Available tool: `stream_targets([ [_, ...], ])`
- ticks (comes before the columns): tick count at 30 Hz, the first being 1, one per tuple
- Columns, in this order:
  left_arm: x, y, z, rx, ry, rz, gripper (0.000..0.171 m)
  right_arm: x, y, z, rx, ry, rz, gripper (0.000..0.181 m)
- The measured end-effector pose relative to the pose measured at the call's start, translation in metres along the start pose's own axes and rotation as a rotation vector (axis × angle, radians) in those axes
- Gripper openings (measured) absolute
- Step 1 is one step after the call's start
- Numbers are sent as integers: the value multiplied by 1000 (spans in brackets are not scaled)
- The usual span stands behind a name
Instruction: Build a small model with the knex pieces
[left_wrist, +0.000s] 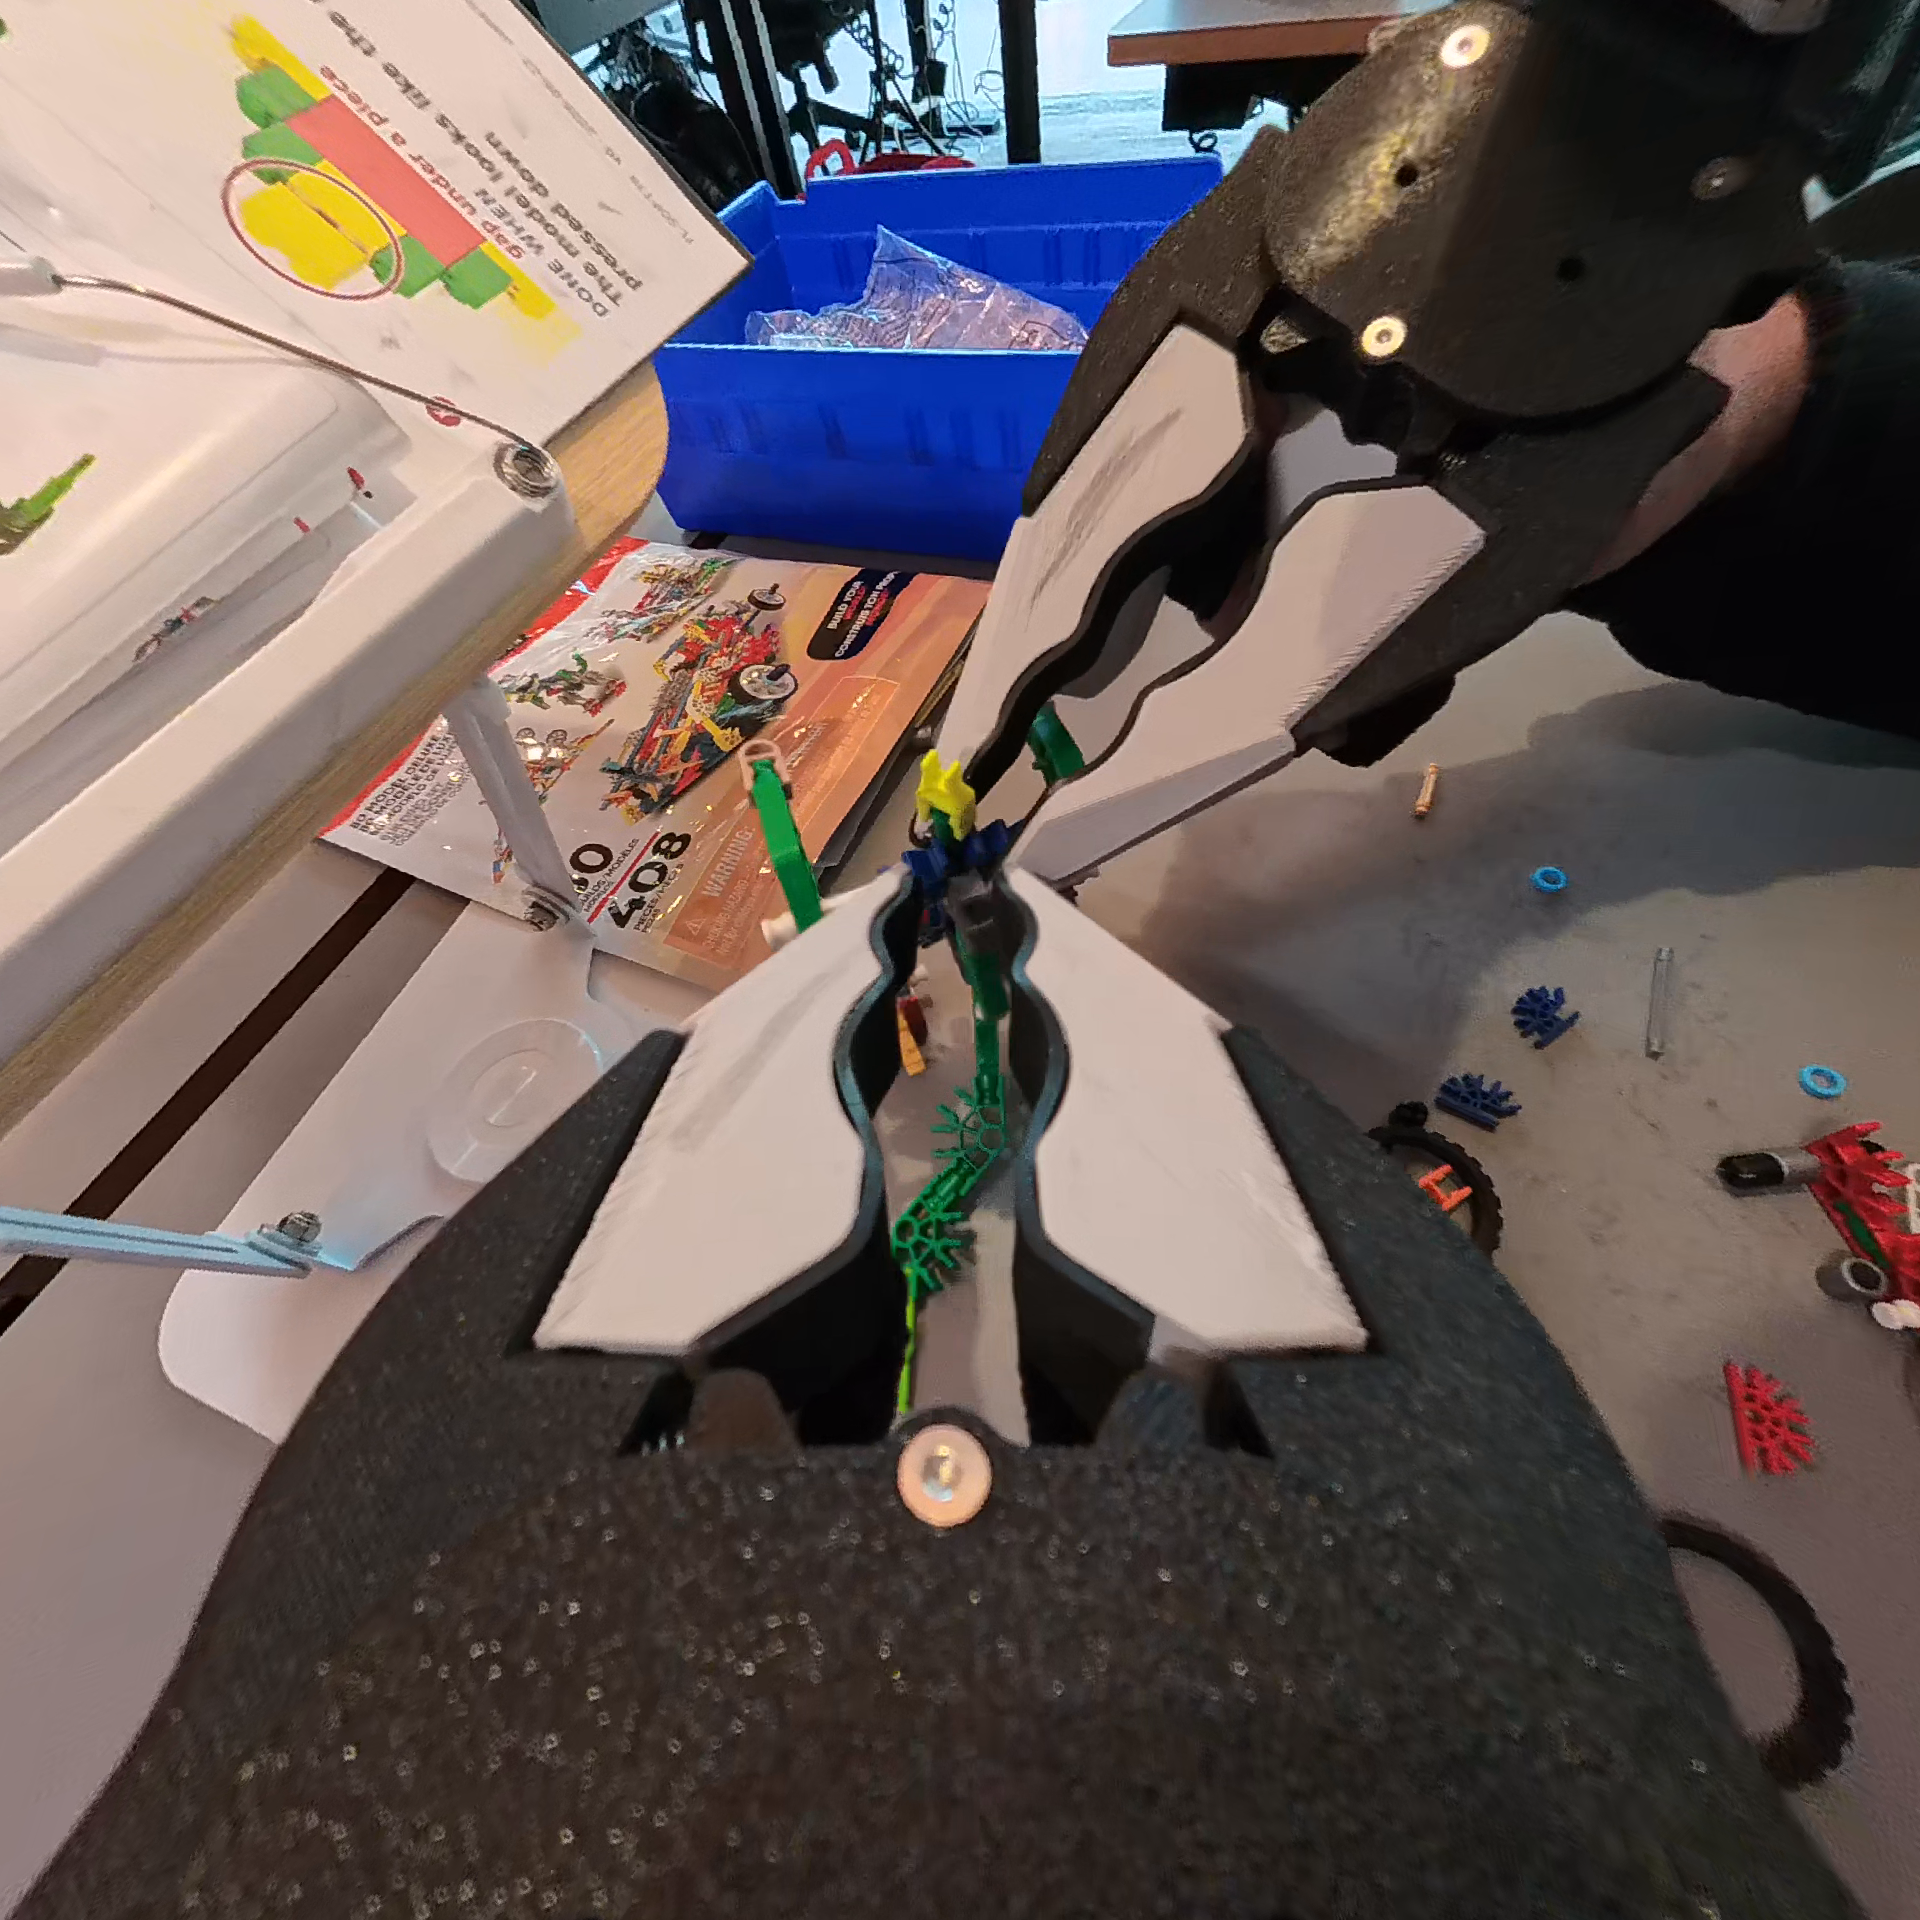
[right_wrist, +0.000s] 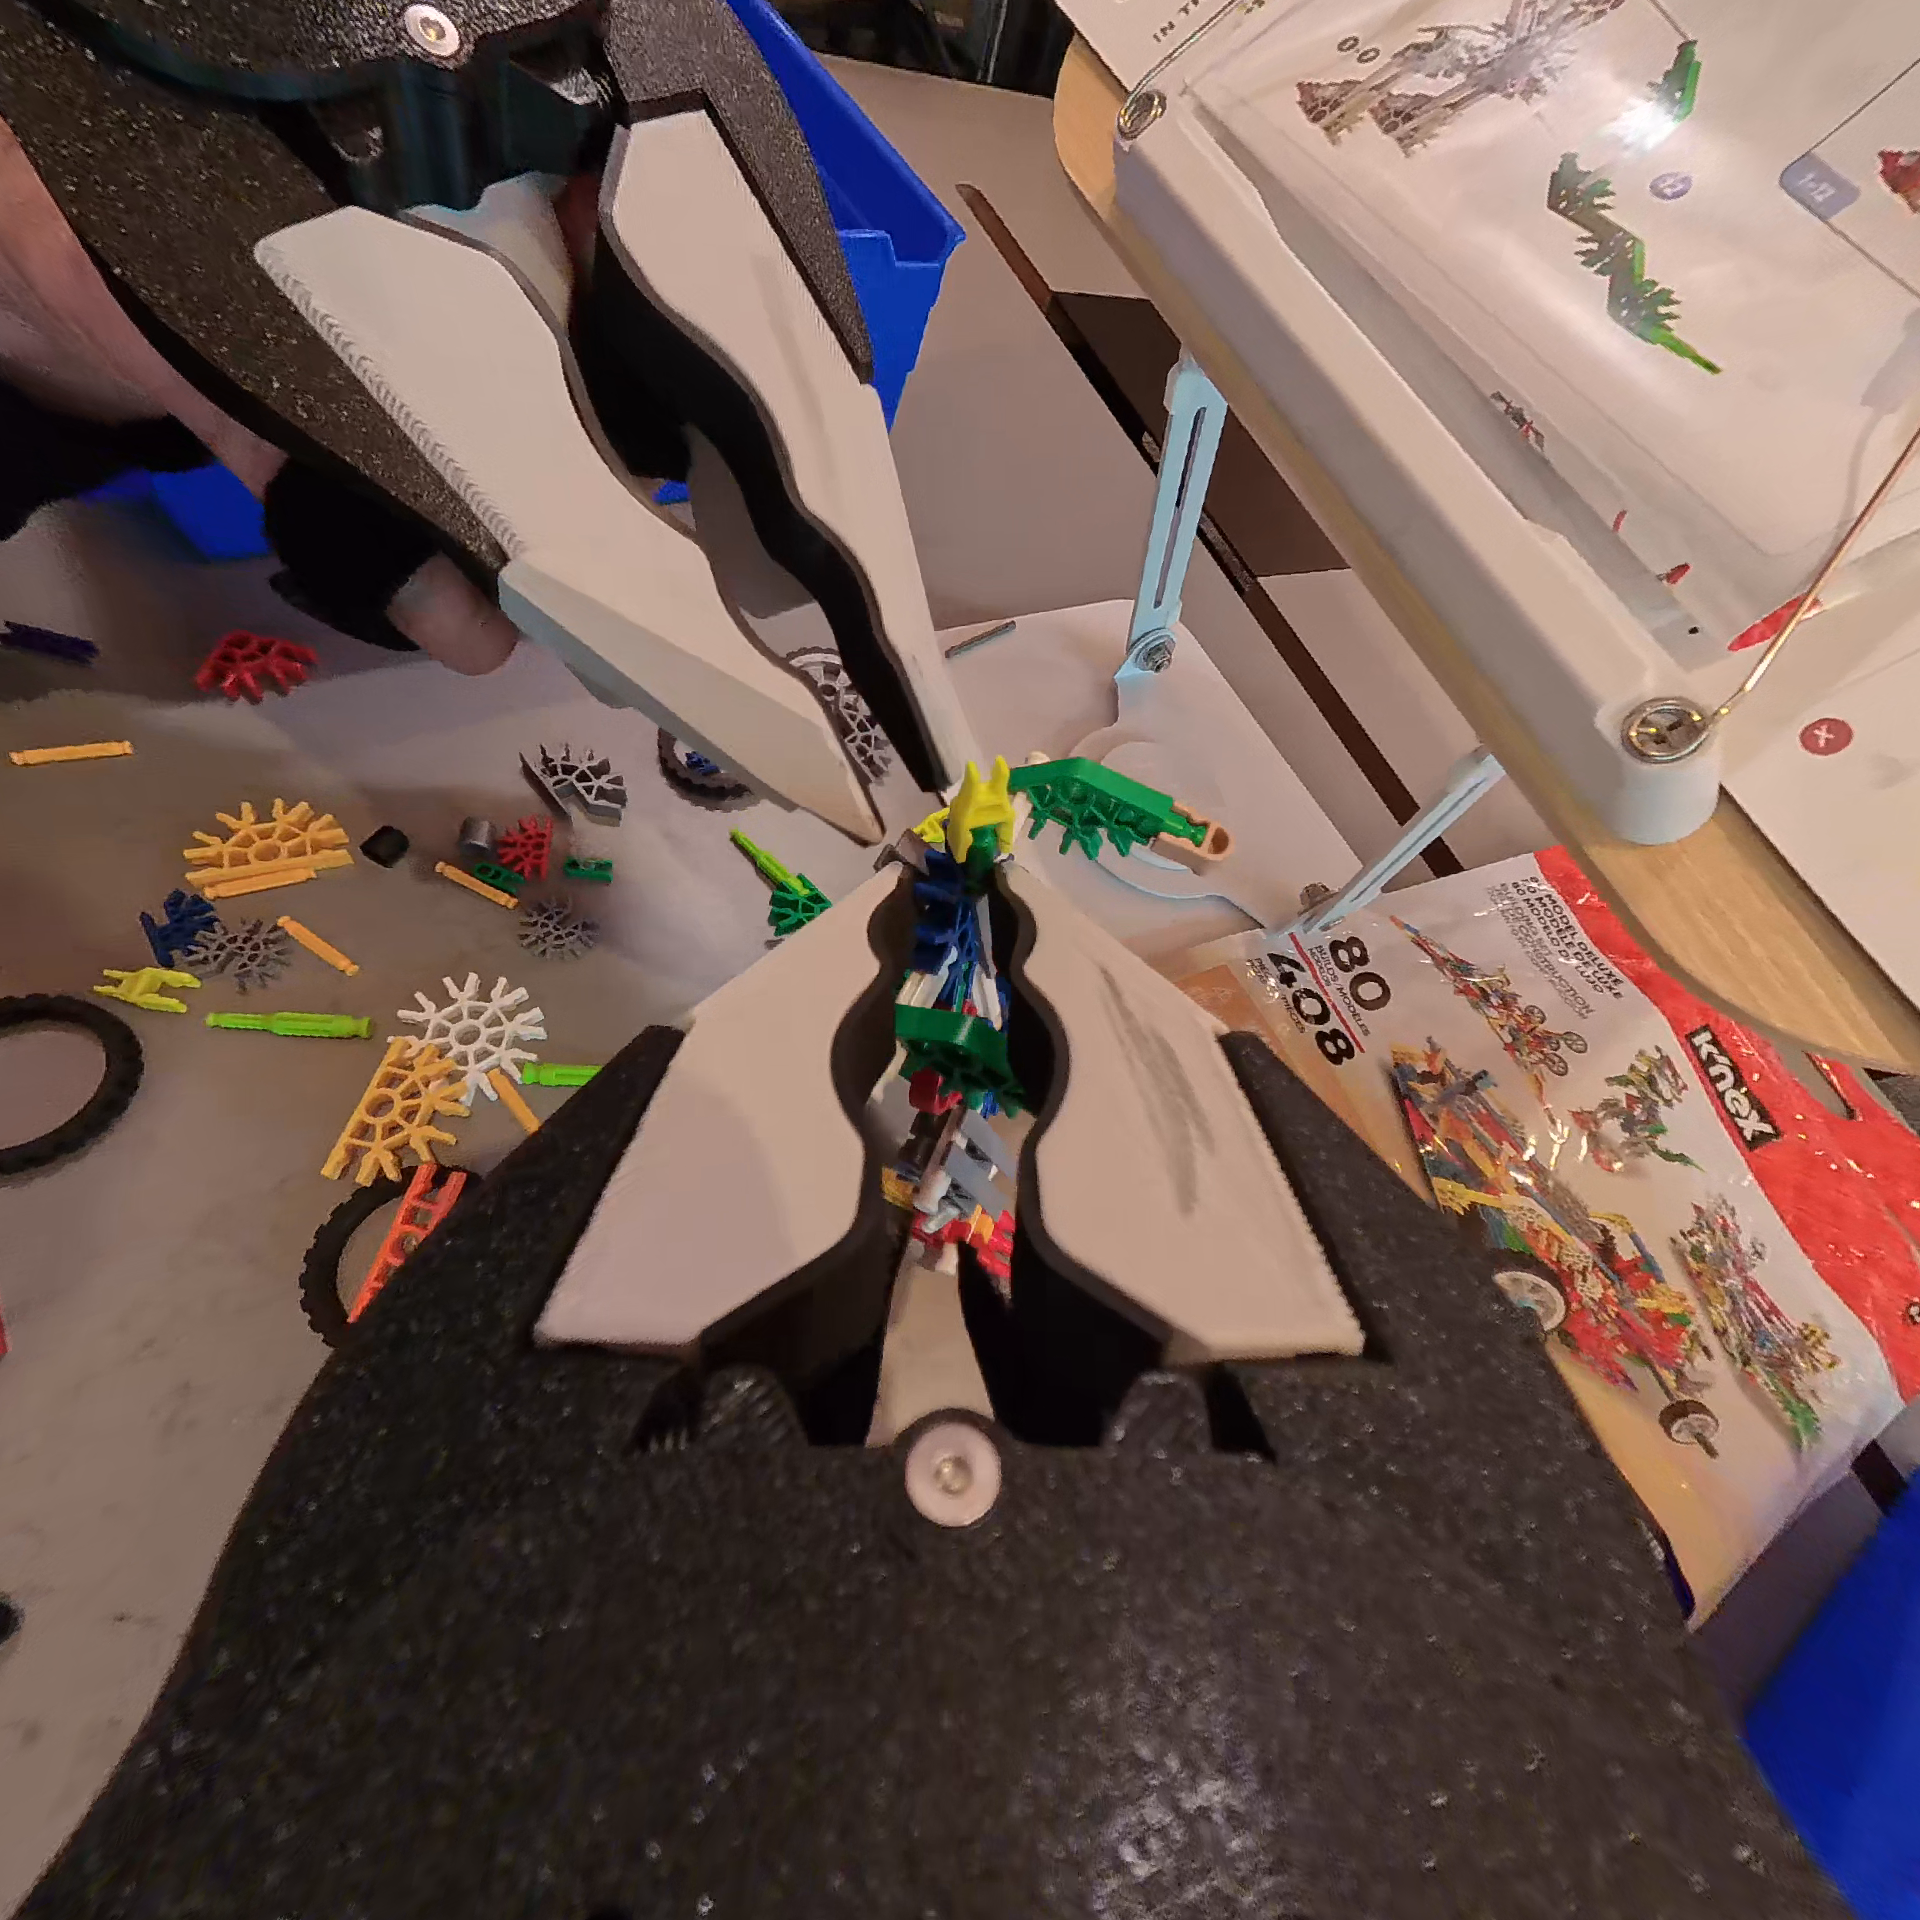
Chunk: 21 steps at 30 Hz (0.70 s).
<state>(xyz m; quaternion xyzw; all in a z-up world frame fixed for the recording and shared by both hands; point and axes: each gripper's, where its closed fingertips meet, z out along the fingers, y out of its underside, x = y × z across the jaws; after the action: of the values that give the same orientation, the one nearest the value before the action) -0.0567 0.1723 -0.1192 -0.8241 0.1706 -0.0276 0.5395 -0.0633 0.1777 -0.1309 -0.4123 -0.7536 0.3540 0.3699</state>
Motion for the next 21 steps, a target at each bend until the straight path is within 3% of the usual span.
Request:
stream_targets([
  [21,2,7,4,-44,-7,20,11,0,-1,1,8,20,-22,12],
])
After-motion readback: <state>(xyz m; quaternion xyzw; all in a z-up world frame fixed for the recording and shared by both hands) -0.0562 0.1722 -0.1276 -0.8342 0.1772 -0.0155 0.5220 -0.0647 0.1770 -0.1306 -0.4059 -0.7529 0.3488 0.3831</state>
